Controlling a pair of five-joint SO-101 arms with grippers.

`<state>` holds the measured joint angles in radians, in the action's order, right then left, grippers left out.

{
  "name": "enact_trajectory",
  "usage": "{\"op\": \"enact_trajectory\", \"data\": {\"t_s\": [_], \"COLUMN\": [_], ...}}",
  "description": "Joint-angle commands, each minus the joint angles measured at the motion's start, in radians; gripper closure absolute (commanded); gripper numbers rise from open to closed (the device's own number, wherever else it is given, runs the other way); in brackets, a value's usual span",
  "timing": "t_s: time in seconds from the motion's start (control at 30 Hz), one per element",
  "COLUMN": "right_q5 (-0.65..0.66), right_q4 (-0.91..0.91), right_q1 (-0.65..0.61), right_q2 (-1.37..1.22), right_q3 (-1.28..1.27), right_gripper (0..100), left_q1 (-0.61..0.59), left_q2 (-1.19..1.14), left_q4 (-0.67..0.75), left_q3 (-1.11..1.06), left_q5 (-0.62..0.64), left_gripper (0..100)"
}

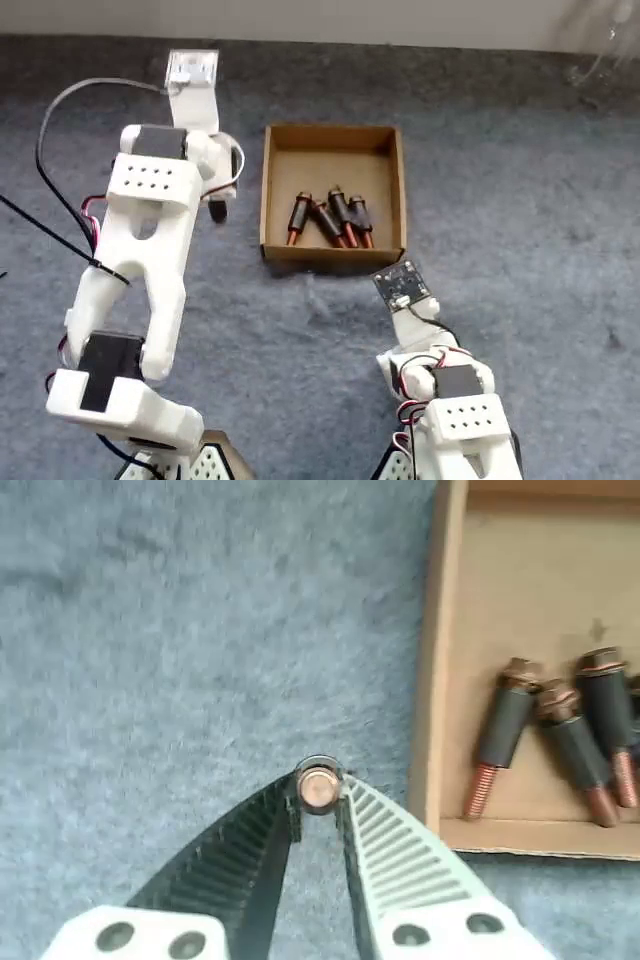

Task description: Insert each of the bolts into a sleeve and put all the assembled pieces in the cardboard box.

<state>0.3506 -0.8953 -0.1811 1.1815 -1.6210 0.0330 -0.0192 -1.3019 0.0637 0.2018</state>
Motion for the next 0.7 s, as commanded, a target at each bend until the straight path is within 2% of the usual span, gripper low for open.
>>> {"op": "enact_trajectory", "data": {"t_s": [0.0,0.13,0.23,0.53,0.67], "right_q5": [0.009,0.002,0.002,0.008,0.008], "right_q4": [0.028,0.028,0.025,-0.108,-0.157], "right_q1": [0.005,0.096,0.165,0.134,0.13], "right_q2": [-0.001,-0.001,-0.001,-0.001,-0.001], "right_q3": [-0.036,-0.004,0.022,0.105,0.194], "right_gripper": [99.3,99.3,99.3,99.3,99.3], "left_q1": [0.114,0.222,0.26,0.225,0.222], "left_q2": [0.067,0.065,0.012,-0.277,-0.38], "left_q4": [-0.011,-0.011,-0.009,-0.021,-0.086], "left_q3": [0.179,0.225,0.223,0.292,0.349], "left_q5": [-0.066,-0.106,-0.117,-0.153,-0.184], "left_gripper": [100,100,100,100,100]}}
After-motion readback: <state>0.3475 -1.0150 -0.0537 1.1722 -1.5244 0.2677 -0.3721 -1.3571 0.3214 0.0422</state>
